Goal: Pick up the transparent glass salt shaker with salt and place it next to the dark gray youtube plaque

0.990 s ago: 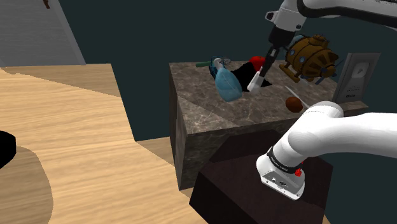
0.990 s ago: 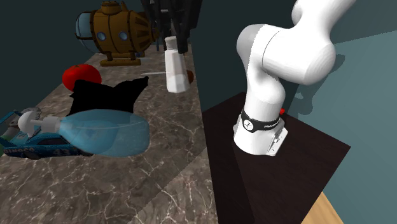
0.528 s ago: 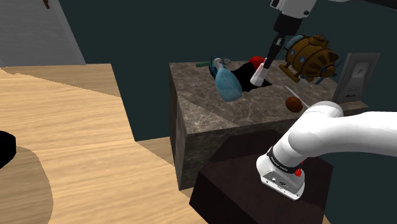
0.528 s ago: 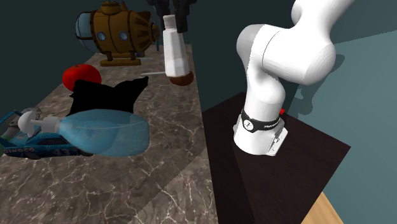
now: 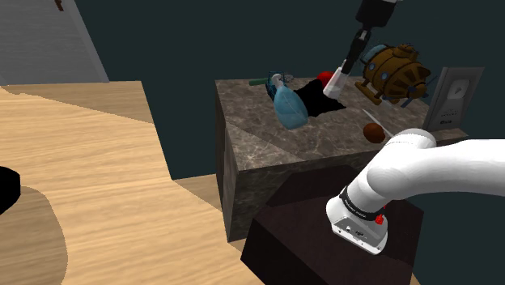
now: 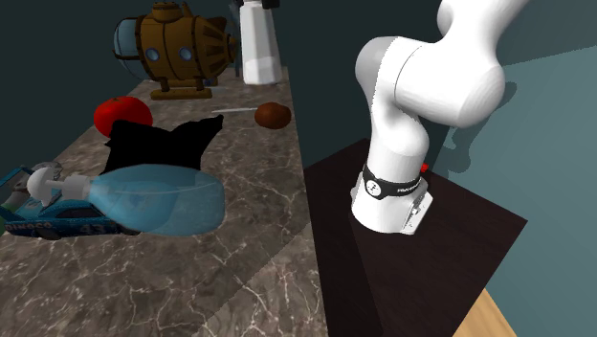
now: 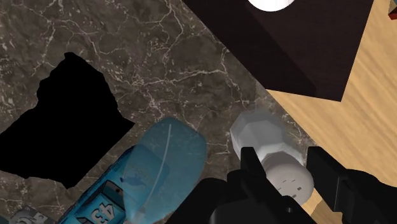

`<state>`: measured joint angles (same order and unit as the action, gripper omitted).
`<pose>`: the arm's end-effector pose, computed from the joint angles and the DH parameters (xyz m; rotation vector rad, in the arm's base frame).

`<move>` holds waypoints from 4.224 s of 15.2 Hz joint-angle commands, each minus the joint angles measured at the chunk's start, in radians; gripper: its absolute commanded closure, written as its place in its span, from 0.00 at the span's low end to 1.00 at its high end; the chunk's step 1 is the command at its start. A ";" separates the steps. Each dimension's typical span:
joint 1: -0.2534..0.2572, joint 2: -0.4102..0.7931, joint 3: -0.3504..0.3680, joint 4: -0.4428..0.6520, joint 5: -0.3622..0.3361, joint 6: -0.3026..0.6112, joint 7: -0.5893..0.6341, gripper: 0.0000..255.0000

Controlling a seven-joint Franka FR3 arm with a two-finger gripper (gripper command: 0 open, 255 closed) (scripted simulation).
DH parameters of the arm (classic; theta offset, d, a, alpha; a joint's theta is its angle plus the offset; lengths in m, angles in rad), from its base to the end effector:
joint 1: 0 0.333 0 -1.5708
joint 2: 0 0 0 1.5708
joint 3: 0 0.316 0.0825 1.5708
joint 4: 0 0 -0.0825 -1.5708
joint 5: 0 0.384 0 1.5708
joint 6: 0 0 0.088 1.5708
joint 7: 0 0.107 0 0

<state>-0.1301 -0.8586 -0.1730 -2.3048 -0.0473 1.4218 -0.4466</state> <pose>0.2545 -0.1077 0.6173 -3.0368 -0.3026 0.0030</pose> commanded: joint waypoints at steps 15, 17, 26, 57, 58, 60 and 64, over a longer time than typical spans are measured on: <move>0.015 0.104 0.010 0.289 0.018 -0.185 0.006 1.00; 0.017 0.121 0.010 0.329 0.020 -0.209 0.007 1.00; -0.009 0.056 -0.144 0.353 -0.114 -0.283 -0.175 1.00; 0.372 0.259 -1.103 1.069 -0.575 -0.380 -1.028 1.00; 0.431 0.262 -1.165 1.124 -0.591 -0.389 -1.056 1.00; 0.581 0.252 -1.300 1.263 -0.639 -0.422 -1.117 1.00; 0.482 0.228 -1.233 1.136 -0.631 -0.357 -1.085 1.00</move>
<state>0.3707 -0.6260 -1.4161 -1.1418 -0.6801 1.0487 -1.5373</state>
